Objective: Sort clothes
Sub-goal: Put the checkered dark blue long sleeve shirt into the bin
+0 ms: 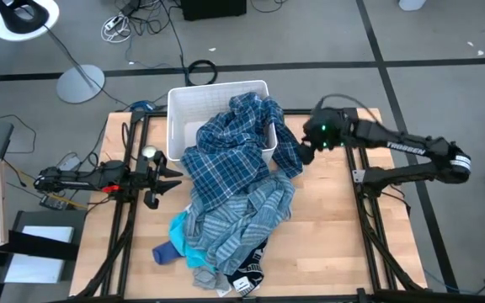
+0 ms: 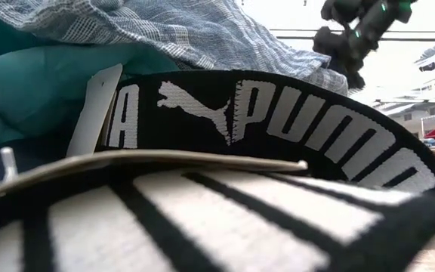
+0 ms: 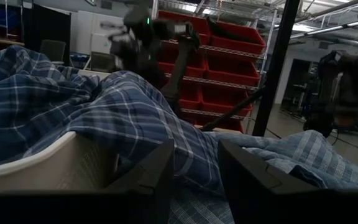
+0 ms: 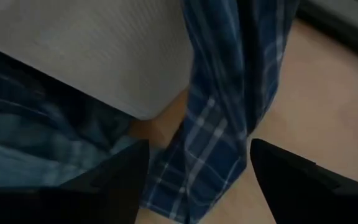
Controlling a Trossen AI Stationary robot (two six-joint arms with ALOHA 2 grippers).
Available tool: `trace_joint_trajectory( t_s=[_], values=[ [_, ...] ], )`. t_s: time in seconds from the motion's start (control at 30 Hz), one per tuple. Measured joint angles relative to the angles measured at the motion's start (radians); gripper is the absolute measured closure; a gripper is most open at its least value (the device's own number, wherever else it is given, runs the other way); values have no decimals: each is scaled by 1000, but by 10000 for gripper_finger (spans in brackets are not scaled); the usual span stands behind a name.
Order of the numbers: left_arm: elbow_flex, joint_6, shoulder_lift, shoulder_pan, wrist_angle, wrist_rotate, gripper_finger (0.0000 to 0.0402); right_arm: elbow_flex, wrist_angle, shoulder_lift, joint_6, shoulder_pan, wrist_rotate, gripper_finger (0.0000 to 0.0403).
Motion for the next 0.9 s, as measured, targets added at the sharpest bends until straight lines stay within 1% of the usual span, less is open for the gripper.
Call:
trace_joint_trajectory(
  t_s=[0.13,0.27,0.33,0.4,0.47,0.5,0.6,0.63,0.77,0.9],
  values=[
    [0,0,0,0,0,0,273,-177,237,17,10,5,3,126],
    [0,0,0,0,0,0,273,-318,505,92,11,-6,14,132],
    [0,0,0,0,0,0,273,-359,621,138,28,-10,6,143],
    [0,0,0,0,0,0,273,-366,676,181,65,-10,2,168],
    [0,0,0,0,0,0,273,-355,675,210,78,-10,-10,215],
    [0,0,0,0,0,0,273,-343,671,218,76,-10,-15,247],
    [0,0,0,0,0,0,273,-292,625,212,40,-10,-36,363],
    [0,0,0,0,0,0,273,-268,592,200,19,-14,-47,381],
    [0,0,0,0,0,0,273,-108,420,126,-61,-34,-29,396],
    [0,0,0,0,0,0,273,117,206,77,-209,-30,93,400]
  ],
)
